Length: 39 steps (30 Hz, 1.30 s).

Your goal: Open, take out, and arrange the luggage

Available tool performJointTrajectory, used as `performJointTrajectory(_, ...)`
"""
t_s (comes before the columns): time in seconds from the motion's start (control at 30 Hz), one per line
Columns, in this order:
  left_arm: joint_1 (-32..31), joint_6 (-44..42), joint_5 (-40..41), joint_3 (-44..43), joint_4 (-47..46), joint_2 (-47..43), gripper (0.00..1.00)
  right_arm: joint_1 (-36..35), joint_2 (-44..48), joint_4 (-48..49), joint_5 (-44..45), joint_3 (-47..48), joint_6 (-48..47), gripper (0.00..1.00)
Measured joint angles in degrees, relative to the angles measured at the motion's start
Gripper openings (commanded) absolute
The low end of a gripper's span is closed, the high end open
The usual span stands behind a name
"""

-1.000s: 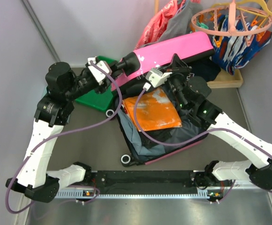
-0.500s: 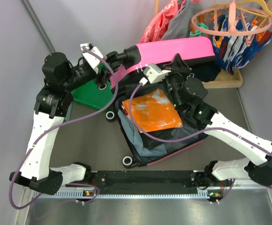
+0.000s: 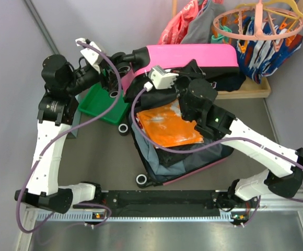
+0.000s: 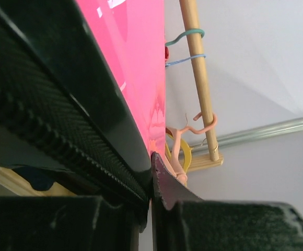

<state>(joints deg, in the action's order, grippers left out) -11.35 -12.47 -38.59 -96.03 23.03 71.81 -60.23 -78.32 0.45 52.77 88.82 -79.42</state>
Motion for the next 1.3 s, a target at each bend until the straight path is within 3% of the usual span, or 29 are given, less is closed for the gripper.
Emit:
performJointTrajectory(0.1, 1.33, 1.6, -1.07, 0.04, -2.27, 1.77, 0.0, 0.2, -2.08, -4.26, -1.77, 4.07, 2.05, 0.84)
performJointTrajectory(0.2, 1.64, 2.01, -0.5, 0.04, -4.68, 5.49, 0.0, -3.04, -1.73, -8.59, -8.17, 6.51, 6.54, 0.99)
performJointTrajectory(0.43, 4.96, 1.79, 1.33, 0.04, -8.35, 8.7, 0.0, -8.41, 4.13, -20.68, -18.32, 6.91, 13.97, 0.99)
performJointTrajectory(0.63, 5.01, 1.55, 1.2, 0.04, -8.48, 8.72, 0.0, -14.51, 7.13, -41.11, -33.92, 6.56, 23.02, 0.99)
performJointTrajectory(0.83, 5.25, 1.36, 0.94, 0.04, -8.48, 8.72, 0.0, -15.67, 7.67, -58.66, -53.66, -7.89, 35.1, 0.98)
performJointTrajectory(1.03, 5.33, 1.22, 0.63, 0.07, -8.52, 8.72, 0.0, -15.78, 6.01, -64.43, -58.05, -19.65, 43.23, 0.98)
performJointTrajectory(1.1, 5.33, 1.22, 0.5, 0.15, -8.59, 8.72, 0.0, -15.8, 6.08, -63.43, -56.61, -23.67, 44.76, 0.97)
performJointTrajectory(1.13, 5.33, 1.22, 0.48, 0.17, -8.63, 8.72, 0.0, -15.78, 6.08, -62.71, -55.87, -25.22, 45.35, 0.89)
performJointTrajectory(1.2, 5.33, 1.25, 0.48, 0.35, -8.98, 8.7, 0.0, -15.78, 6.01, -60.46, -53.68, -28.63, 46.99, 0.72)
performJointTrajectory(1.23, 5.35, 1.27, 0.48, 0.46, -9.18, 8.7, 0.0, -15.78, 5.75, -59.87, -52.98, -29.51, 47.93, 0.53)
performJointTrajectory(1.3, 5.4, 1.36, 0.39, 0.61, -9.51, 8.68, 0.0, -15.78, 4.35, -58.9, -52.52, -30.03, 49.99, 0.37)
